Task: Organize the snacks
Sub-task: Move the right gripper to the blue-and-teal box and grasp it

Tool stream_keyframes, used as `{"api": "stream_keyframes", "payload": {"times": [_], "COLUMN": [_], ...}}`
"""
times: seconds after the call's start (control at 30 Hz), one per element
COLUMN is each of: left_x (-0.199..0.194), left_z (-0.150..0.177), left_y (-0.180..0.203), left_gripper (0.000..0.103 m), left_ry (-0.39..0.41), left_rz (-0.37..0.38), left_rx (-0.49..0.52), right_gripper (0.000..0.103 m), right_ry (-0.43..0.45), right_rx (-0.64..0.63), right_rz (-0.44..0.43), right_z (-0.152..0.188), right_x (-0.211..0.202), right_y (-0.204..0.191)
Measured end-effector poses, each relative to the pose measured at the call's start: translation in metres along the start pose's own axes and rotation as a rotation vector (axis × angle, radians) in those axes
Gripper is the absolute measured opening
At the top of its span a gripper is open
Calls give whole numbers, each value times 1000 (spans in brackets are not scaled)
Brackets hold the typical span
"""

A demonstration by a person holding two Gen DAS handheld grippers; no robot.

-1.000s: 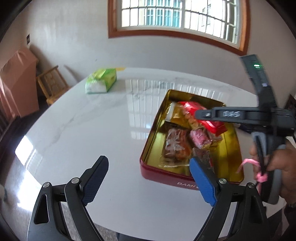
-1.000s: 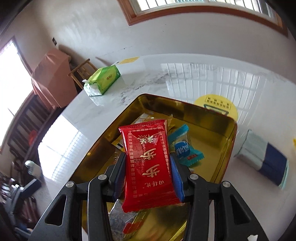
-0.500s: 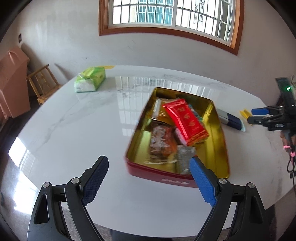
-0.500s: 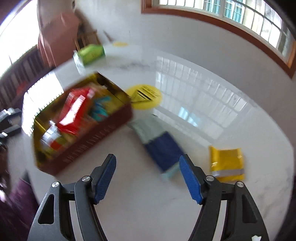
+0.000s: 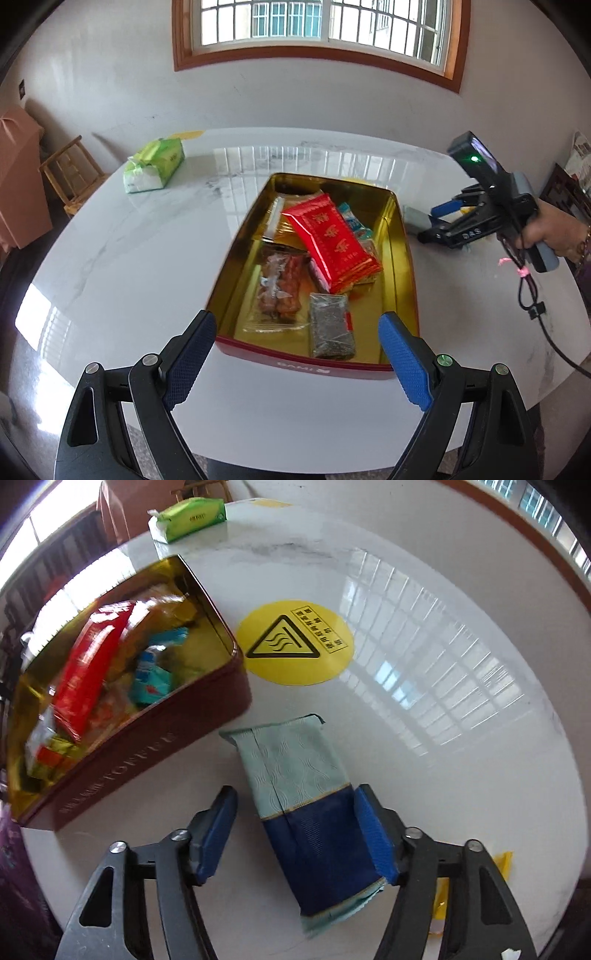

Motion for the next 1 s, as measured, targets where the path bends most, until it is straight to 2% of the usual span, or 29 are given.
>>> {"api": "stream_keyframes", "payload": {"times": [0.03,0.13,0.2,0.23,0.27,0.33,0.4,0.43,0.47,0.53,0.57,0.6,0.63,0.7,0.83,1.0], "left_x": [2,2,2,0,-1,-3,-3,-2,-2,-4,-8,-11,-17,-21,-15,-4], "left_z": [-1,-3,-4,-5,-6,-8,-11,-13,-14,-18,-20,-22,-24,-26,-25,-26], "left_y": [2,7,10,12,14,20,29,38,45,58,63,67,72,78,88,90], "left_gripper": [89,89,89,89,89,89,89,89,89,89,89,89,89,89,89,89], "left_ry": [-7,-14,-16,-14,-12,-7,-9,-19,-31,-35,-22,-12,3,20,-7,-30], "left_rz": [4,21,34,44,50,61,76,85,89,97,99,95,84,69,78,92], "left_rx": [0,-5,-14,-20,-24,-27,-15,0,13,36,43,53,70,89,99,91], "right_gripper": [51,48,22,14,0,0,9,9,11,46,83,95,95,94,92,68], "right_ry": [-4,16,82,112,135,121,137,159,179,195,212,241,252,206,122,-3], "right_rx": [17,-15,40,86,151,270,362,386,378,321,289,249,205,161,90,104], "right_rz": [-2,129,120,105,92,68,25,-26,-42,-13,29,63,68,37,55,14], "right_z": [5,34,54,63,74,106,131,135,135,132,129,126,120,107,89,93], "right_x": [-2,-10,-35,-47,-57,-62,-62,-69,-77,-89,-94,-101,-103,-97,-69,-25], "right_y": [-3,-12,-14,-10,-3,17,30,29,27,22,23,25,23,25,29,37]}}
Point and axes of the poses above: each gripper's, at about its wrist camera, not at the fingertips, and x roughly the way its jaws point, y to its right, z to its underside, the point moved 9 cm from there along x, roughly the way its jaws point, and after that the axes turned 11 degrees about x, right-handed, at the moved point
